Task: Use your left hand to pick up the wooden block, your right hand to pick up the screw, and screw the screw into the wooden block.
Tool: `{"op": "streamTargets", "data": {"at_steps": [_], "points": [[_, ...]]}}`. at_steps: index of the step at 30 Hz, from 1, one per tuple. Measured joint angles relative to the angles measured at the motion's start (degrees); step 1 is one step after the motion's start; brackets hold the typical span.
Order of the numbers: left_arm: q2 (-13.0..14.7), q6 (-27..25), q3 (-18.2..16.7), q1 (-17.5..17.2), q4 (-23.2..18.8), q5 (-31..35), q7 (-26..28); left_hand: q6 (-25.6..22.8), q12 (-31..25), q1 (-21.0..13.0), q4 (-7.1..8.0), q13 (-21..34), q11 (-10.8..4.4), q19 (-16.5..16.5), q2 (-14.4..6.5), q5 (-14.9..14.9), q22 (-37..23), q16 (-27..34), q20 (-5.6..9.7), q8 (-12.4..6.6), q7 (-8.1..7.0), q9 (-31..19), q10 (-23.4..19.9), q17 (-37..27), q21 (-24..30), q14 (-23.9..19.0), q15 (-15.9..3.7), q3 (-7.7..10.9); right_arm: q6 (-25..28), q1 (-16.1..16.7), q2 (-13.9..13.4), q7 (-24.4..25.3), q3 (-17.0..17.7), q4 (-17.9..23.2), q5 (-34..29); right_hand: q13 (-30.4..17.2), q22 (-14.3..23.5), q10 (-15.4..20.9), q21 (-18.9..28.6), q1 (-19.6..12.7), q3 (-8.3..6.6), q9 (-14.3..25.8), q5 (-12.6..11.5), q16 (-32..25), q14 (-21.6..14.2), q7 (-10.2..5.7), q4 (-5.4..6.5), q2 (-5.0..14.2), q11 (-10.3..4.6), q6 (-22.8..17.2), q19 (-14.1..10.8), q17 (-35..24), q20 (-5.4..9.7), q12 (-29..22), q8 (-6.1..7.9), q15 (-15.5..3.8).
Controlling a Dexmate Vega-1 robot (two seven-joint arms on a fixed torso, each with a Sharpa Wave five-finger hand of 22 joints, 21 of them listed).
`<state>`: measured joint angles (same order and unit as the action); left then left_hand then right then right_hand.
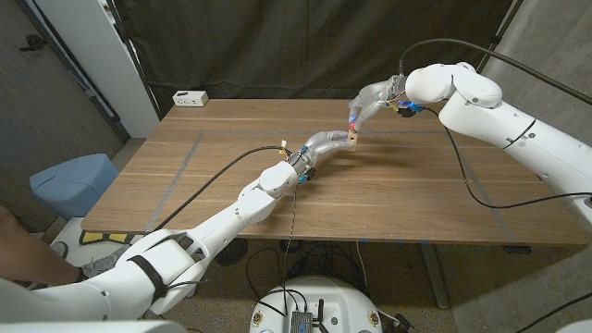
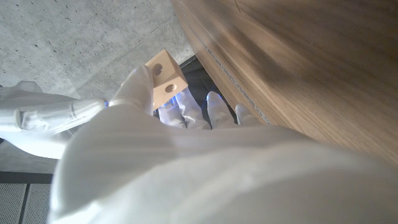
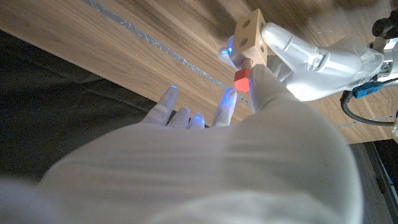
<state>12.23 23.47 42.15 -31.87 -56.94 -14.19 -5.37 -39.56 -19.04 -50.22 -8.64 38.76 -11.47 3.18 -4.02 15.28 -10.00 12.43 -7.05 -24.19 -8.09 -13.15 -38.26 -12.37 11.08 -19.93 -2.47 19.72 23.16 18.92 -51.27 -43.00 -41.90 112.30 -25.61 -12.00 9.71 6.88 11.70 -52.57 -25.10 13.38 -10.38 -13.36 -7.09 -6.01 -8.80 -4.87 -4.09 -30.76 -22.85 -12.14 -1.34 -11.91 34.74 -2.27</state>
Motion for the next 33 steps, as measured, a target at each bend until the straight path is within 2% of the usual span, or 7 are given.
{"op": "streamTargets", "data": {"at_steps": [15, 23, 33], "points": [[-0.48, 0.66, 0.05, 0.68, 1.48, -0.25, -0.66, 0.0, 0.0, 0.05, -0.03, -0.02, 0.0, 0.0, -0.05, -0.03, 0.0, 0.0, 0.0, 0.06, 0.0, -0.05, 0.0, 0.0, 0.0, 0.0, 0.0, -0.03, -0.03, -0.4, 0.6, 0.31, -0.44, -1.35, 0.02, 0.0, 0.0, 1.2, 0.0, -0.01, 0.1, 0.47, 0.0, -0.22, -0.82, 0.58, 0.1, 0.46, -0.23, -2.63, -0.97, 0.01, 0.15, 0.0, 1.56, 0.0], [-1.07, 1.1, 0.08, 1.4, 3.04, -0.44, -1.1, 0.0, 0.0, 0.05, -0.08, -0.02, 0.0, 0.0, -0.04, -0.08, 0.0, 0.0, 0.0, 0.11, 0.0, -0.05, 0.0, 0.0, 0.0, 0.0, 0.0, -0.09, -0.38, -0.66, 0.91, 0.63, -0.62, -2.12, 0.39, 0.0, 0.0, 1.75, 0.49, -0.46, 0.46, 0.89, 0.0, -0.64, -1.74, 0.99, 0.02, 0.91, 0.32, -3.03, -2.95, 0.01, 2.57, 0.0, 2.44, 0.13], [-1.57, 1.6, 0.12, 1.99, 4.43, -0.61, -1.49, 0.0, 0.0, 0.04, -0.1, 0.03, 0.0, 0.0, -0.04, -0.09, 0.0, 0.0, 0.0, 0.07, 0.0, -0.02, 0.0, 0.0, 0.0, 0.0, 0.0, -0.1, -0.84, -1.0, 1.23, 0.93, -0.82, -3.08, 0.88, 0.0, 0.0, 2.46, 0.49, -0.46, 0.46, 1.15, 0.0, -0.65, -1.83, 1.4, 0.02, 0.91, 0.41, -3.86, -3.48, -0.26, 3.1, 0.0, 3.2, 0.22]]}}
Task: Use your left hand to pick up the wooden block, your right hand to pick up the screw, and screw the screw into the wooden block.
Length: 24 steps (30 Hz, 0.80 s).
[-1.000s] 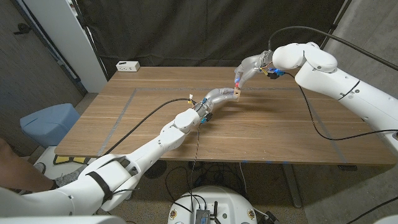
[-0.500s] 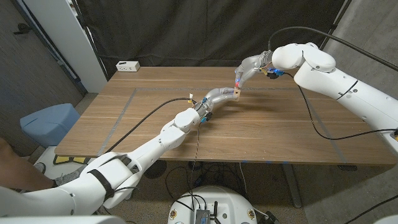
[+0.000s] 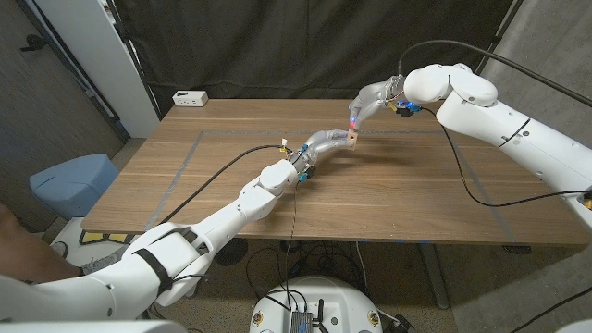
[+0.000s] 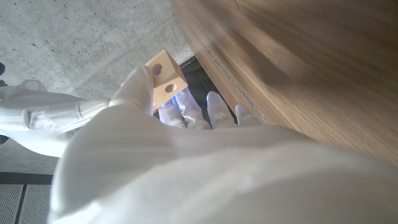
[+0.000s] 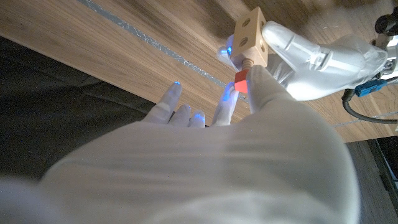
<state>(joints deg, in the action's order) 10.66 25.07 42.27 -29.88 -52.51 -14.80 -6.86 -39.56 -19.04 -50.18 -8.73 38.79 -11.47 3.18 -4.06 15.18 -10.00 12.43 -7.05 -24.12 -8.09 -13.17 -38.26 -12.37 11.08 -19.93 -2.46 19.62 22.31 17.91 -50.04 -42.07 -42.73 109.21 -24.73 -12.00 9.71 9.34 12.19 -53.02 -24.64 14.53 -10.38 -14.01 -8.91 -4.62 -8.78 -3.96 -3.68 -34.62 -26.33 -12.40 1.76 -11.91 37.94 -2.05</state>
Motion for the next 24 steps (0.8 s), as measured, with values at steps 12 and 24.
{"op": "streamTargets", "data": {"at_steps": [12, 24], "points": [[-0.54, 0.59, 0.03, 0.6, 1.47, -0.2, -0.46, 0.0, 0.0, -0.02, 0.09, 0.11, 0.0, 0.0, 0.02, 0.1, 0.0, 0.0, 0.0, -0.06, 0.0, 0.02, 0.0, 0.0, 0.0, 0.0, 0.0, 0.09, -0.22, -0.29, 0.28, 0.39, -0.16, -0.68, 0.3, 0.0, 0.0, 0.61, 0.0, 0.23, 0.16, 0.28, 0.0, 0.0, -0.52, 0.33, 0.16, 0.22, 0.0, -0.9, -0.4, 0.01, 0.39, 0.0, 0.79, -0.1], [-0.81, 0.81, 0.04, 0.97, 2.22, -0.28, -0.75, 0.0, 0.0, -0.09, 0.09, 0.11, 0.0, 0.0, 0.09, 0.09, 0.0, 0.0, 0.0, -0.01, 0.0, -0.03, 0.0, 0.0, 0.0, 0.0, 0.0, 0.1, -0.1, -0.3, 0.31, 1.0, -0.19, -0.92, 0.53, 0.0, 0.0, 1.55, 0.0, 0.46, 0.63, 0.79, 0.09, -0.41, -1.43, 0.65, 0.2, 0.45, 0.12, -1.66, -1.33, -0.27, 0.9, -0.43, 1.28, 0.0]]}}
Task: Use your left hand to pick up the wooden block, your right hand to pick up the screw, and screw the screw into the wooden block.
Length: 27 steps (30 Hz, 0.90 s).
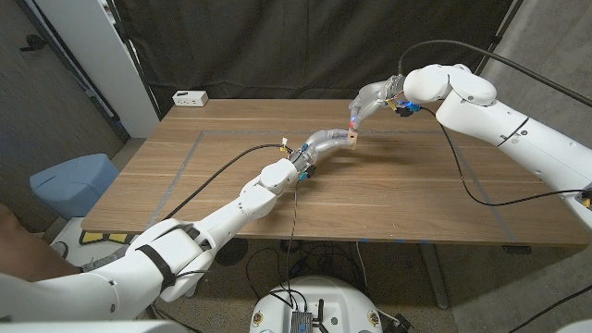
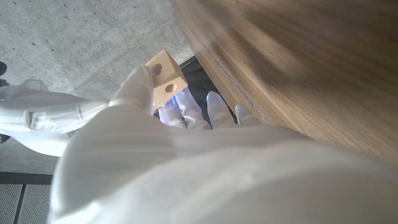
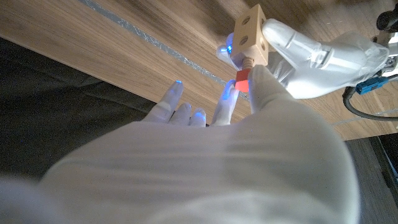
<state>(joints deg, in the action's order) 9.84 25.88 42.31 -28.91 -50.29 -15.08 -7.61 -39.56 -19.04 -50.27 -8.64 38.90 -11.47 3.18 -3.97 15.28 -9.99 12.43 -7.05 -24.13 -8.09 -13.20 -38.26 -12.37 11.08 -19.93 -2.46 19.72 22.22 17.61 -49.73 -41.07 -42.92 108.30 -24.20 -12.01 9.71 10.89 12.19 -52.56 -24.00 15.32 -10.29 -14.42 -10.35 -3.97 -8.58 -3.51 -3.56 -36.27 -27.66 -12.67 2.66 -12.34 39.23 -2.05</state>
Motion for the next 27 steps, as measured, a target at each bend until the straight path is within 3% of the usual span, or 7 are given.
{"op": "streamTargets", "data": {"at_steps": [27], "points": [[-0.12, -0.37, 0.06, 0.19, 0.38, -0.17, -0.36, 0.0, 0.44, -0.13, -0.04, -0.16, 0.0, 0.0, 0.13, 0.2, 0.0, 0.0, 0.0, -0.06, 0.0, -0.27, 0.0, 0.0, 0.0, 0.0, 0.0, -0.04, 1.84, 1.1, -0.45, 1.46, -0.15, 0.94, -0.72, 0.0, 0.0, 3.1, 0.0, 5.29, 2.84, 1.05, 0.13, -0.44, -2.27, 1.11, 1.89, -0.63, 0.44, -4.39, -2.04, -0.26, 0.0, -0.47, 3.38, -0.22]]}}
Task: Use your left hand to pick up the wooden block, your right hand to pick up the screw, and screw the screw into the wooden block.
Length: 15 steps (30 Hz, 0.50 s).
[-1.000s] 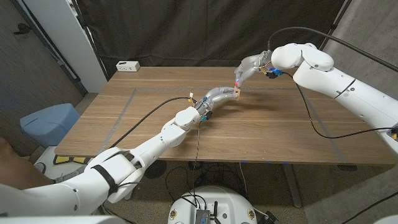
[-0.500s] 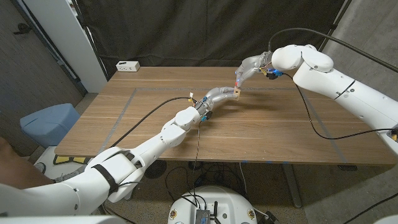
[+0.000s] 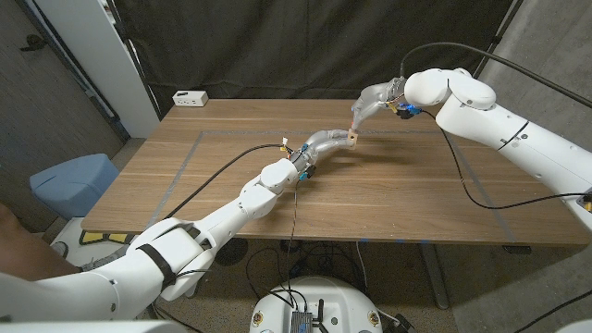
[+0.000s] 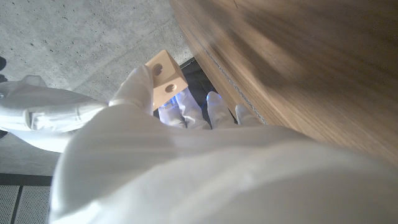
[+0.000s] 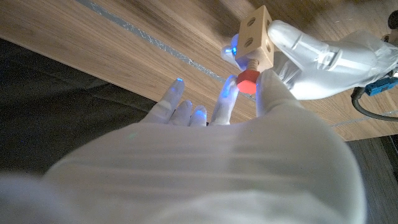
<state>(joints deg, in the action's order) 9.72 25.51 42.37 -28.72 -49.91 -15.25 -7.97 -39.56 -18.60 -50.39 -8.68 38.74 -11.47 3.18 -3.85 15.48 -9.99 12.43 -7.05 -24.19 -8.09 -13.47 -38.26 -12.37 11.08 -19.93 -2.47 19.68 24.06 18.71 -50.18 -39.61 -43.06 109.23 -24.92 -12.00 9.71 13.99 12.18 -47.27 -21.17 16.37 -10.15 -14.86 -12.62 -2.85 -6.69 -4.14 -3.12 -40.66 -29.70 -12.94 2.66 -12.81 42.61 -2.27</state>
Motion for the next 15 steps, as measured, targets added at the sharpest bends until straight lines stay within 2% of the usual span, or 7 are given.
{"op": "streamTargets", "data": {"at_steps": [8, 11, 13, 15], "points": [[0.11, -0.3, 0.0, -0.04, -0.21, -0.06, -0.01, 0.0, 0.0, 0.15, -0.28, -0.27, 0.0, 0.0, -0.15, 0.0, 0.0, 0.0, 0.0, 0.0, 0.0, 0.01, 0.0, 0.0, 0.0, 0.0, 0.0, 0.18, 0.51, 0.22, -0.04, 0.31, -0.53, 0.57, -1.57, 0.0, 0.0, 1.71, 0.0, 2.28, 0.85, 0.31, 0.0, -0.22, -0.7, 0.48, 0.85, 0.43, 0.27, -1.94, -0.83, 0.0, 0.2, -0.21, 1.22, -0.08], [0.18, -0.33, 0.0, -0.15, -0.37, -0.06, -0.01, 0.0, 0.0, 0.15, -0.28, -0.27, 0.0, 0.0, -0.15, 0.0, 0.0, 0.0, 0.0, 0.0, 0.0, 0.13, 0.0, 0.0, 0.0, 0.0, 0.0, 0.18, 0.66, 0.34, -0.03, 0.49, -0.76, 0.83, -2.46, 0.0, 0.0, 2.2, 0.0, 2.67, 1.02, 0.31, 0.0, -0.22, -1.17, 0.41, 1.02, 0.57, 0.15, -2.66, -0.95, 0.01, 0.32, -0.34, 1.29, 0.06], [0.22, -0.37, 0.0, -0.18, -0.43, -0.06, 0.0, 0.0, 0.0, 0.15, -0.28, -0.26, 0.0, -0.24, -0.15, 0.0, 0.0, 0.0, -0.24, 0.01, 0.0, 0.21, 0.0, 0.0, 0.0, 0.0, 0.0, 0.18, 0.72, 0.4, 0.01, 0.52, -0.9, 0.93, -2.83, 0.0, 0.0, 2.72, 0.0, 2.97, 1.4, 0.31, 0.0, -0.22, -1.22, 0.49, 0.94, 0.35, 0.06, -3.17, -1.32, 0.01, 0.12, -0.34, 1.7, 0.01], [0.25, -0.41, 0.0, -0.22, -0.52, -0.07, 0.0, 0.0, 0.0, 0.15, -0.28, -0.26, 0.0, -0.21, -0.15, -0.01, 0.0, 0.0, -0.41, 0.01, 0.0, 0.27, 0.0, 0.0, 0.0, 0.0, 0.0, 0.18, 0.81, 0.49, 0.09, 0.54, -1.09, 1.09, -3.45, 0.0, 0.0, 2.82, 0.0, 4.16, 1.82, 0.31, 0.0, -0.22, -1.33, 0.41, 1.35, 0.23, 0.15, -3.9, -1.34, 0.01, 0.1, -0.34, 1.96, -0.1]]}}
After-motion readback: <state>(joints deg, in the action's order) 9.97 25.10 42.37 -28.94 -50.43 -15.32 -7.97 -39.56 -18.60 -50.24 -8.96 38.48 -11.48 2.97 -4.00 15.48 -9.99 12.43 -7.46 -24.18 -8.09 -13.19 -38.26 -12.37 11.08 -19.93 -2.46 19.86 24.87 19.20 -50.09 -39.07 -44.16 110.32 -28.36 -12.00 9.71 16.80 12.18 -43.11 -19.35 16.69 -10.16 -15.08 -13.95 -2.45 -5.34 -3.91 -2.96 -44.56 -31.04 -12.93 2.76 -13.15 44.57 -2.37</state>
